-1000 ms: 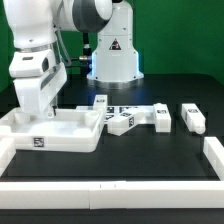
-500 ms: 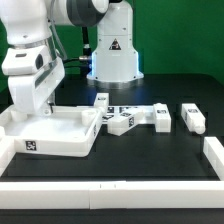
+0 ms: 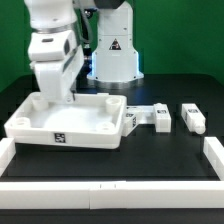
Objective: Assemble desk
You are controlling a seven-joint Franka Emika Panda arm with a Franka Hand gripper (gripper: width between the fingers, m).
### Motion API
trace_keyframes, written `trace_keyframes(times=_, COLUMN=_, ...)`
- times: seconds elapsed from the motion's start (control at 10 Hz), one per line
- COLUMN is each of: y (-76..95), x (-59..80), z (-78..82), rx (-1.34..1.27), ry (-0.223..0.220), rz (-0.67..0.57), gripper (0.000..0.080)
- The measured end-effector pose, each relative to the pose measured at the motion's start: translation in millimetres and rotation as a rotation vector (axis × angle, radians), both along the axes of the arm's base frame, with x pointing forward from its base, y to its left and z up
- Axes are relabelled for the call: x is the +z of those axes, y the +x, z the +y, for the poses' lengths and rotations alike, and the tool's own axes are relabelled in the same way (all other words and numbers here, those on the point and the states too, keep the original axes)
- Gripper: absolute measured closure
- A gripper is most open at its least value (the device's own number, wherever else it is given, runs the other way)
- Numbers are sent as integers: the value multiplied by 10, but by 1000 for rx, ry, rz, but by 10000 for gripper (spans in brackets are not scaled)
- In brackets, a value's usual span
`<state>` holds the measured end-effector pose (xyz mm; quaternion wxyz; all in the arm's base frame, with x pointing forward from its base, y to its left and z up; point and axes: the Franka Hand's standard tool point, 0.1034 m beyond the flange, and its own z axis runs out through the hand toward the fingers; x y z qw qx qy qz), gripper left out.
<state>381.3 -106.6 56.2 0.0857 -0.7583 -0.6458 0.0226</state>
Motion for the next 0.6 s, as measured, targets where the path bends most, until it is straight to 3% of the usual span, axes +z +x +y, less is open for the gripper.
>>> trace_keyframes(times=0.1, y=54, x=-4, z=117, rx=18, ry=-4, rz=-16, gripper=742)
trace_keyframes(times=0.6, y=12, x=-49, z=135, rx=19, ry=1, rz=-5, gripper=742)
